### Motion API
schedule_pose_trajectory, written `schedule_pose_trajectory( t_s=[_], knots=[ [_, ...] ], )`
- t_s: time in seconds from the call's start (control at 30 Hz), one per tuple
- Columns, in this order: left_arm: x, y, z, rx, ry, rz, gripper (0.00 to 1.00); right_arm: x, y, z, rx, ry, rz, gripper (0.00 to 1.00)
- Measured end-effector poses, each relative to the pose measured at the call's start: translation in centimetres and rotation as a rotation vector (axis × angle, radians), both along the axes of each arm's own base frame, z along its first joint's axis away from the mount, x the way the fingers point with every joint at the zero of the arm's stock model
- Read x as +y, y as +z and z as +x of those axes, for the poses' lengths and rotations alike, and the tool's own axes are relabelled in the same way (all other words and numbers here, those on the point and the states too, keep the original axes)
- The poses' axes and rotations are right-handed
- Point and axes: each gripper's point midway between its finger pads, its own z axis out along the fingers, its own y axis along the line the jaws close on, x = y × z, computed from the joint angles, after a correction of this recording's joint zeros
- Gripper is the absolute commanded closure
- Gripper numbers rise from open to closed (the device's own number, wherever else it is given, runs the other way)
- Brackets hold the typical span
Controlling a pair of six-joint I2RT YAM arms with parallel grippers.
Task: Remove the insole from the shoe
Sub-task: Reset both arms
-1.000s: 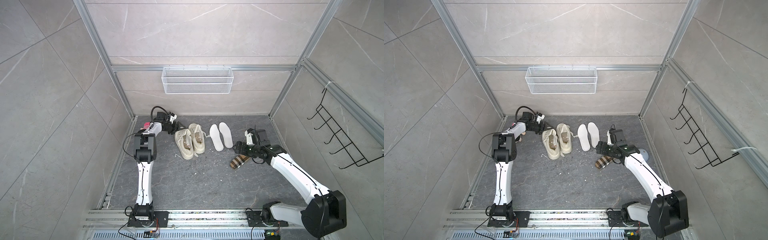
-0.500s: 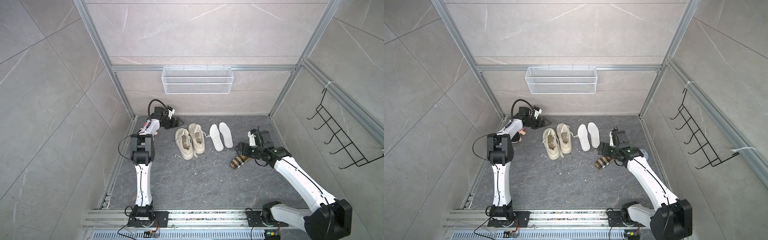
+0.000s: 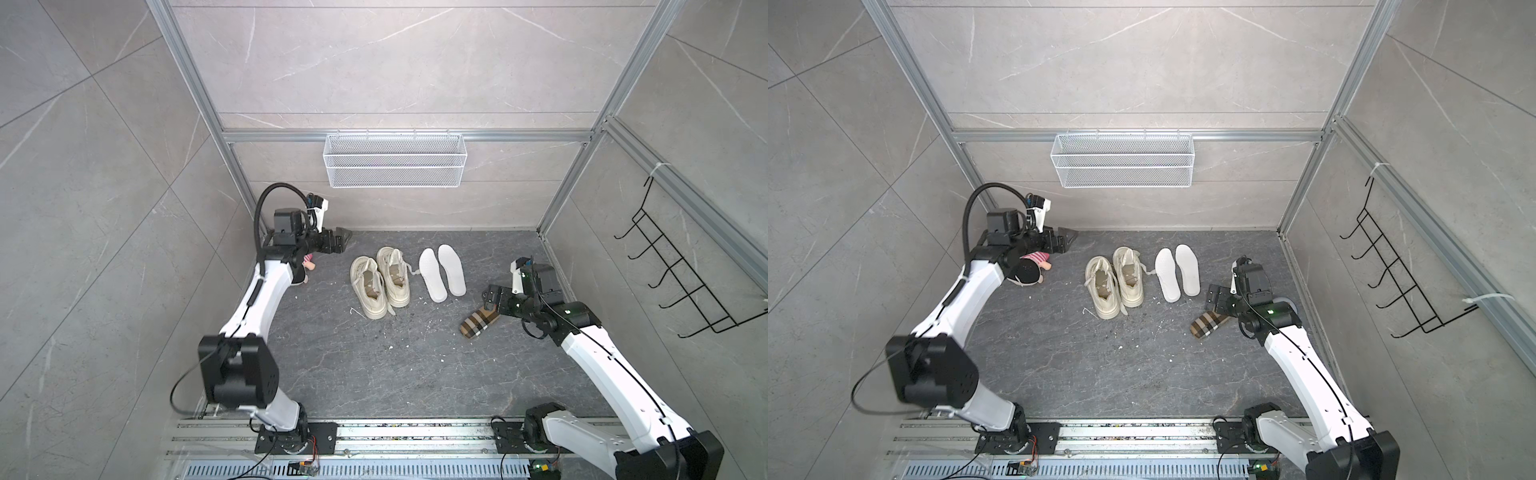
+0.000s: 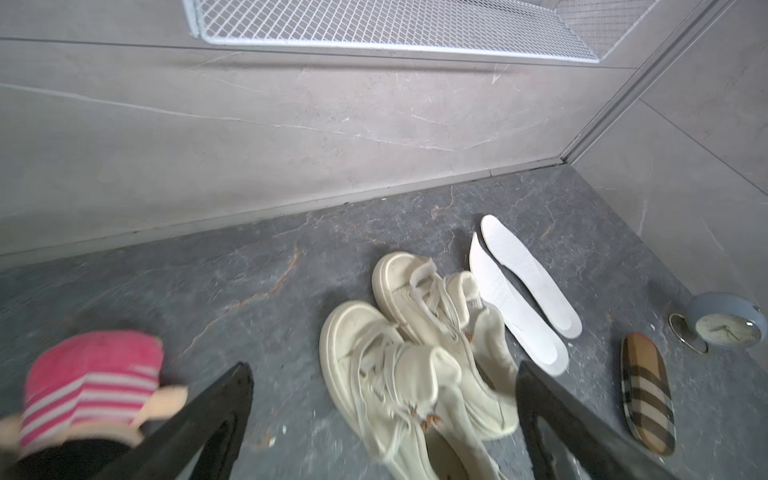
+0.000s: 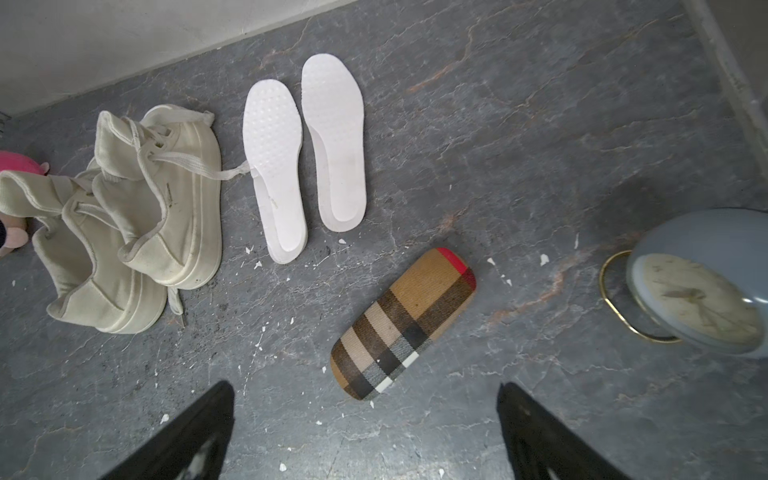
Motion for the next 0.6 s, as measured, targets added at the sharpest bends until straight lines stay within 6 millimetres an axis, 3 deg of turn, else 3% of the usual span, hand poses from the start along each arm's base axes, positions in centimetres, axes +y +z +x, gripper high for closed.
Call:
schedule_pose_trajectory(
  t_s=[0.17,0.3,0.37,0.6],
  knots=[
    [2.1,2.5,-7.0,-0.114,0.105,0.008,0.00,-0.9,1.6,-0.1,-0.067,-0.017,-0.034,0.01],
    [3.9,2.2,-11.0,-0.151,0.203,0.005,0.00,-1.4,2.5,0.0,-0.128,-0.033,-0.043,0.01],
    [4.9,0.8,-12.6,-0.141,0.264,0.006,0.00,-1.4,2.4,0.1,-0.149,-0.034,-0.042,0.01],
    [10.1,-6.8,-17.6,-0.068,0.532,0.105,0.00,-1.6,0.4,0.4,-0.190,-0.016,-0.068,0.01]
  ],
)
